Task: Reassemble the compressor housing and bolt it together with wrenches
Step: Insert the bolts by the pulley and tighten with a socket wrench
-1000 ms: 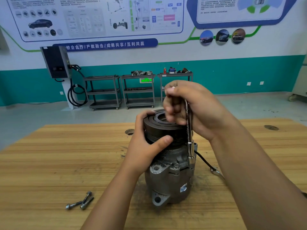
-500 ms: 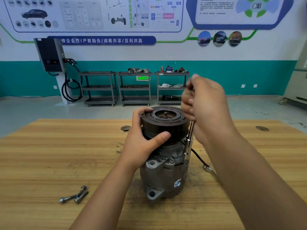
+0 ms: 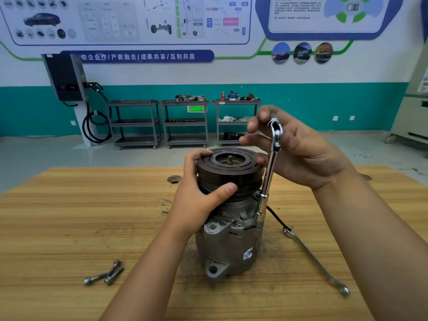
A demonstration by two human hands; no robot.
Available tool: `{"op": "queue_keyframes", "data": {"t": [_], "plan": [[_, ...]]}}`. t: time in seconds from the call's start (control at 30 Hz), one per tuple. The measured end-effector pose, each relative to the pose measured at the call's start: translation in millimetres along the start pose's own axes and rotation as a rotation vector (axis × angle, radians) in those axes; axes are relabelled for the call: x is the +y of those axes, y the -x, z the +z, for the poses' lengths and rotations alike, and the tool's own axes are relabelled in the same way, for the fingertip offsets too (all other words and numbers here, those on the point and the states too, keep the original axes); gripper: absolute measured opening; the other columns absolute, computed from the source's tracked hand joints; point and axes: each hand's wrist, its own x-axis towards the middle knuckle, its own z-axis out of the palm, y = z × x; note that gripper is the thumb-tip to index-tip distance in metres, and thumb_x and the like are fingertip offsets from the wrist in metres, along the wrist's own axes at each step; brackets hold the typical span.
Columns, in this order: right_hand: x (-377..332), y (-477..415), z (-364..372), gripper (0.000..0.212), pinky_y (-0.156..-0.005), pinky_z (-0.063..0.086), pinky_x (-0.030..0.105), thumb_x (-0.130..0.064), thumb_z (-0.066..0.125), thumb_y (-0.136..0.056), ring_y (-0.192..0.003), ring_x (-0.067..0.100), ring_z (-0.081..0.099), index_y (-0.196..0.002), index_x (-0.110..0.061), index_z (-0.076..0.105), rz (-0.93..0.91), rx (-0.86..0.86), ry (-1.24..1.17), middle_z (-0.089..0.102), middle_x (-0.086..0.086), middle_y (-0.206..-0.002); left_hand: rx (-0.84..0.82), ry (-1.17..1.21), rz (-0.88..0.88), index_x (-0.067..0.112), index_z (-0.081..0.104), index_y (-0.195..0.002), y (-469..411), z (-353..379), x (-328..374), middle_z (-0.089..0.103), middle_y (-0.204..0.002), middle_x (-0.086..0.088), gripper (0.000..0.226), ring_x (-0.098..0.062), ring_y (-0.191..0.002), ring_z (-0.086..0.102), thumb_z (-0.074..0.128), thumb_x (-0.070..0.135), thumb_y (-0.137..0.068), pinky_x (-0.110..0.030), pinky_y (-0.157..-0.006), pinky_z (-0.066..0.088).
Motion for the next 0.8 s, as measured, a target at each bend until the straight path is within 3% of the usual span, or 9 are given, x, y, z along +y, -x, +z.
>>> {"op": "queue_keyframes", "data": {"t": [0.13, 0.27, 0.33, 0.5, 0.6, 0.7, 0.77, 0.8], "plan": [[-3.7, -3.4, 1.8, 0.044, -0.073, 0.049, 0.023, -0.029, 0.079, -0.068, -0.090, 0.017, 0.064, -0.101, -0.013, 0.054, -0.023, 0.088, 0.148, 0.066, 0.001, -0.091, -0.003, 0.000, -0.011, 0.044, 0.040, -0.113, 0.4, -0.1, 0.2, 0.057, -0.107, 0.033, 0.063, 0.004, -0.102, 0.059, 0.072, 0.053, -0.059, -0.010, -0.081, 0.045], [-19.9, 1.5, 8.5, 0.046, -0.073, 0.044, 0.024, -0.047, 0.082, -0.055, -0.075, 0.008, 0.058, -0.088, -0.023, 0.060, -0.026, 0.263, 0.621, 0.062, -0.009, -0.076, -0.002, 0.009, -0.013, 0.042, 0.040, -0.113, 0.3, 0.5, 0.0, 0.059, -0.107, 0.032, 0.064, 0.003, -0.102, 0.060, 0.073, 0.052, -0.058, -0.012, -0.083, 0.046], [-27.9, 5.9, 15.3, 0.039, -0.068, 0.044, 0.016, -0.046, 0.080, -0.054, -0.069, 0.002, 0.053, -0.081, -0.025, 0.060, -0.033, 0.342, 0.872, 0.059, -0.014, -0.070, 0.000, 0.006, -0.014, 0.043, 0.040, -0.113, 0.7, 0.7, 0.1, 0.059, -0.107, 0.031, 0.064, 0.003, -0.102, 0.060, 0.073, 0.052, -0.059, -0.013, -0.083, 0.046], [-29.9, 15.1, 43.9, 0.047, -0.047, 0.030, 0.011, -0.064, 0.063, -0.049, -0.053, -0.002, 0.042, -0.067, -0.021, 0.055, -0.009, 0.662, 1.411, 0.050, -0.008, -0.059, 0.006, 0.002, -0.020, 0.045, 0.039, -0.110, 1.0, 1.0, 0.8, 0.058, -0.106, 0.034, 0.063, 0.004, -0.101, 0.060, 0.072, 0.055, -0.057, -0.011, -0.081, 0.046], [-20.2, 14.8, 59.3, 0.049, -0.046, 0.030, 0.014, -0.059, 0.069, -0.066, -0.046, 0.005, 0.039, -0.054, -0.019, 0.041, -0.052, 0.802, 1.578, 0.038, -0.007, -0.047, 0.005, -0.002, -0.023, 0.044, 0.039, -0.111, 1.2, 1.6, 1.4, 0.059, -0.106, 0.033, 0.064, 0.003, -0.102, 0.060, 0.072, 0.055, -0.057, -0.013, -0.082, 0.047], [-2.8, 8.3, 65.1, 0.053, -0.049, 0.022, 0.028, -0.046, 0.061, -0.086, -0.044, 0.013, 0.031, -0.052, -0.020, 0.029, -0.131, 0.893, 1.811, 0.030, -0.009, -0.045, 0.006, -0.010, -0.022, 0.045, 0.039, -0.111, 1.4, 1.4, 1.8, 0.060, -0.106, 0.033, 0.064, 0.003, -0.101, 0.061, 0.072, 0.056, -0.058, -0.016, -0.084, 0.049], [4.9, 4.9, 64.0, 0.040, -0.059, 0.026, 0.031, -0.035, 0.058, -0.089, -0.051, 0.021, 0.039, -0.060, -0.017, 0.037, -0.229, 0.928, 1.906, 0.038, -0.004, -0.050, 0.003, -0.010, -0.024, 0.046, 0.039, -0.111, 1.7, 1.4, 1.7, 0.060, -0.107, 0.031, 0.064, 0.002, -0.102, 0.061, 0.072, 0.056, -0.058, -0.018, -0.085, 0.049], [7.1, 4.4, 61.0, 0.028, -0.061, 0.032, 0.033, -0.027, 0.057, -0.090, -0.057, 0.021, 0.046, -0.067, -0.016, 0.046, -0.285, 0.914, 1.823, 0.046, -0.002, -0.056, 0.002, -0.011, -0.024, 0.046, 0.039, -0.110, 1.4, 1.2, 1.5, 0.060, -0.107, 0.031, 0.064, 0.002, -0.102, 0.061, 0.072, 0.056, -0.057, -0.019, -0.086, 0.049]]}}
